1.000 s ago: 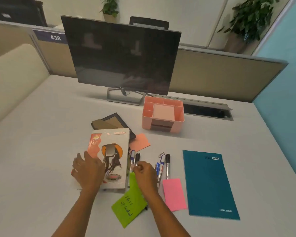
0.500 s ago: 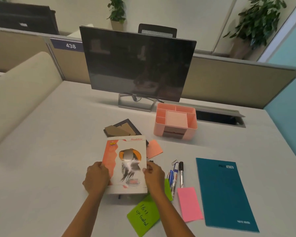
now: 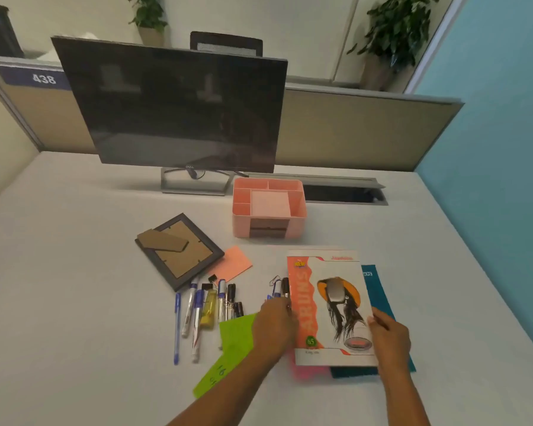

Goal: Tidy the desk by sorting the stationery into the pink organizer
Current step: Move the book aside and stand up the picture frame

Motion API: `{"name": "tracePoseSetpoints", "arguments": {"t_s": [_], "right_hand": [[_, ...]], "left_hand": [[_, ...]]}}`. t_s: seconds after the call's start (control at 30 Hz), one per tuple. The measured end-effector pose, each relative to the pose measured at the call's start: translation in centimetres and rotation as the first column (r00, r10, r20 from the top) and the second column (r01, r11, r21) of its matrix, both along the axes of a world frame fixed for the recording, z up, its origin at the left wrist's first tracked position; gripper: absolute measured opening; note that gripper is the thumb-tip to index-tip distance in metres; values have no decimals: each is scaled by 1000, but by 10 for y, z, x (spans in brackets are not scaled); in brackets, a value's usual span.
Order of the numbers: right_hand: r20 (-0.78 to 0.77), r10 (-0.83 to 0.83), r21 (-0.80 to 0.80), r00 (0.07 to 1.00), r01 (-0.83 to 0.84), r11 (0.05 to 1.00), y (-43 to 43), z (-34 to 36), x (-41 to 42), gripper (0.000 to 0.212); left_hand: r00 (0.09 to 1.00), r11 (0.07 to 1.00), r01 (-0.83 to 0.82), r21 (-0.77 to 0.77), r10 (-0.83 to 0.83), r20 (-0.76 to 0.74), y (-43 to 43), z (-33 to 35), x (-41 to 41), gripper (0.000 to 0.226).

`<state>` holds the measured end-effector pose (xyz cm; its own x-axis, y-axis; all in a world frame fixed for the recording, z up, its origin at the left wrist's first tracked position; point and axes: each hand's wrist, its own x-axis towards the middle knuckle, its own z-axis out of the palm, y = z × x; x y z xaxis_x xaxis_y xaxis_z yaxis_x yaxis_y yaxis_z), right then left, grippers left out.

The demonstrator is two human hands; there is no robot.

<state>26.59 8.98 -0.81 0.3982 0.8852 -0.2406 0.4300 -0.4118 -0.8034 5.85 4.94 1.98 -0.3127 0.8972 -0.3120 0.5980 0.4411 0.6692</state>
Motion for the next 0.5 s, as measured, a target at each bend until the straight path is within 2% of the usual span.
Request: {"name": "tracePoseSetpoints", "arguments": {"t_s": [0.23,0.5], "right_hand": [[157,-41,-37,987,47,998,9,-10,59,27],[320,19,-30,947,-10,1000,27,-25,59,28]], "left_hand": [[972,952,233,-199,-225,65,26,-9,69,14],[930,905,319,-281,-356,-90,39,-15,80,27]]}}
